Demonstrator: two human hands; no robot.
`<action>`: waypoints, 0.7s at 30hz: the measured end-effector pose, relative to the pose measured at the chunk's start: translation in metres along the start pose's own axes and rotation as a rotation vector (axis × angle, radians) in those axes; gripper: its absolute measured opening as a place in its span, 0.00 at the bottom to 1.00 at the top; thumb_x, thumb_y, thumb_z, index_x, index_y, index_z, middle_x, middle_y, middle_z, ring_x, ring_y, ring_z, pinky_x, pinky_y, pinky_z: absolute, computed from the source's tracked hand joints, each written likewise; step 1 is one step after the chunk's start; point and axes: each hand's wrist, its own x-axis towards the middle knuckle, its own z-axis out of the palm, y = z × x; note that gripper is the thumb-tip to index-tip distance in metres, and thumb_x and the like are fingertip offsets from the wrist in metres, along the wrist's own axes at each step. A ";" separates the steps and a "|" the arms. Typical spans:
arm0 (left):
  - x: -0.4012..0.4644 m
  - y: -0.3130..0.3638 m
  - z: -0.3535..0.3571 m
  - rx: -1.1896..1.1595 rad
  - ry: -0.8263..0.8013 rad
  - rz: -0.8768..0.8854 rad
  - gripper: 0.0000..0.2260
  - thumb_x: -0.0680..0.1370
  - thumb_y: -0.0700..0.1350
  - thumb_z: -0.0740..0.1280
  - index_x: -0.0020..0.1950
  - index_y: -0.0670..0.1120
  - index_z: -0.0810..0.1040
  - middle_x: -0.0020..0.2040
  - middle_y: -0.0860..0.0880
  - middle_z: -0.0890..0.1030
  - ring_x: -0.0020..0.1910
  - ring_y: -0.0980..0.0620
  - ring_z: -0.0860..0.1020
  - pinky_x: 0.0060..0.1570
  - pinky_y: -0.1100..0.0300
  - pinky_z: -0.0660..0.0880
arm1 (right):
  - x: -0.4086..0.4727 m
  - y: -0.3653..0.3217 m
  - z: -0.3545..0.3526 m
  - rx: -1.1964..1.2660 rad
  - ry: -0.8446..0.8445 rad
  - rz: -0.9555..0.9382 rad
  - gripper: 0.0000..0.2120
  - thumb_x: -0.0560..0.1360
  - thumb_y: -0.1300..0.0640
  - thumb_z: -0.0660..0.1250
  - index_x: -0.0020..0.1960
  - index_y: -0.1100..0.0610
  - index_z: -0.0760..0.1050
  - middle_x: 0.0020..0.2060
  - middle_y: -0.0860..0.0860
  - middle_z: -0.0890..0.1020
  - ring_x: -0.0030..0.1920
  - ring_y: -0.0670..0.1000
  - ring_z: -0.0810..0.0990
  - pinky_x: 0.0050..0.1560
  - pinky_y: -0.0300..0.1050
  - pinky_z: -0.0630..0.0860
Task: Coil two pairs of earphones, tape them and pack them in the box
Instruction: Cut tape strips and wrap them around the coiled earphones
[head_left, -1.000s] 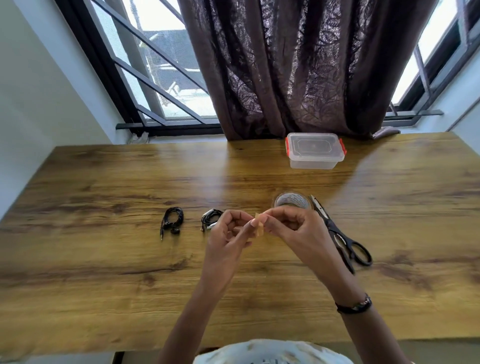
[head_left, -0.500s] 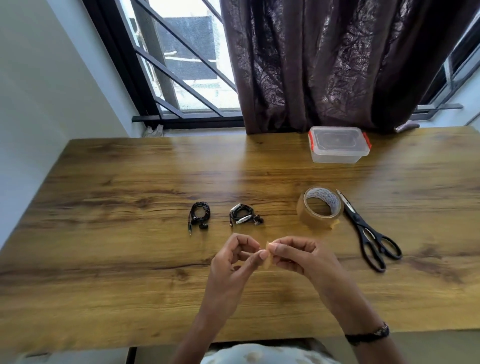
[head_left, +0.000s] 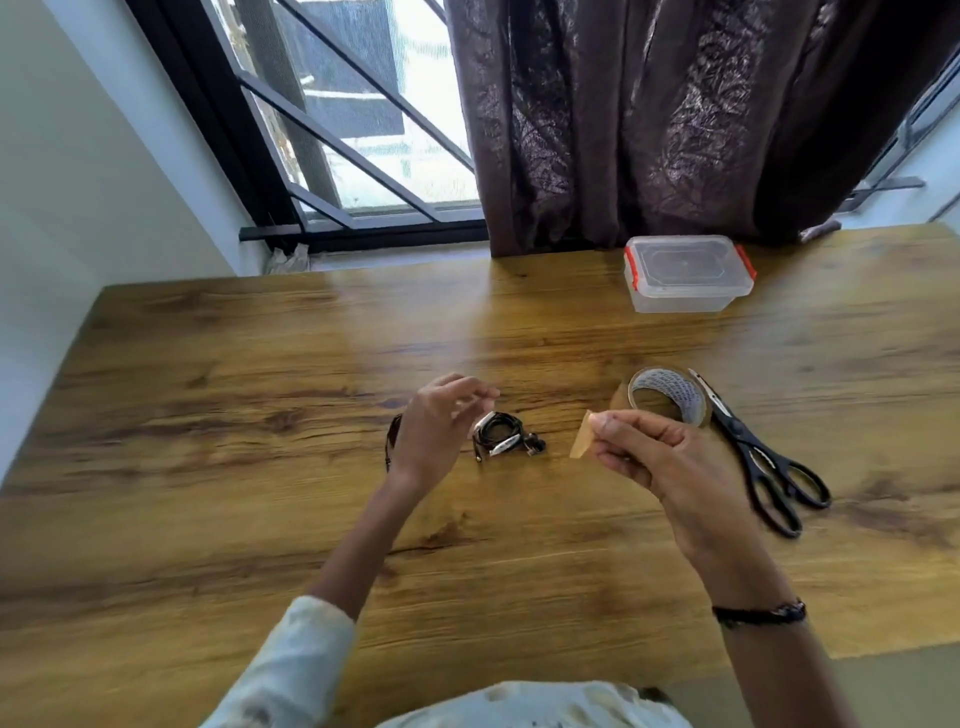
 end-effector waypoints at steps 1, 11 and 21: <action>0.008 -0.006 0.005 0.049 -0.047 0.035 0.06 0.75 0.41 0.70 0.50 0.47 0.84 0.47 0.54 0.82 0.42 0.60 0.80 0.44 0.60 0.80 | 0.003 0.000 0.003 -0.007 0.003 0.003 0.09 0.68 0.56 0.72 0.46 0.57 0.85 0.40 0.55 0.86 0.39 0.46 0.83 0.46 0.36 0.81; 0.029 -0.026 0.026 0.336 -0.326 0.164 0.13 0.75 0.41 0.70 0.60 0.47 0.81 0.57 0.49 0.80 0.58 0.51 0.76 0.55 0.53 0.77 | 0.026 0.000 0.005 -0.059 0.030 0.034 0.11 0.68 0.55 0.72 0.48 0.59 0.84 0.38 0.54 0.85 0.40 0.46 0.83 0.43 0.34 0.80; 0.026 -0.029 0.027 0.387 -0.257 0.301 0.08 0.76 0.41 0.70 0.54 0.44 0.83 0.52 0.47 0.83 0.50 0.50 0.81 0.46 0.55 0.81 | 0.038 0.005 0.005 -0.094 0.016 0.051 0.10 0.69 0.55 0.72 0.48 0.59 0.84 0.38 0.53 0.85 0.39 0.46 0.83 0.43 0.34 0.80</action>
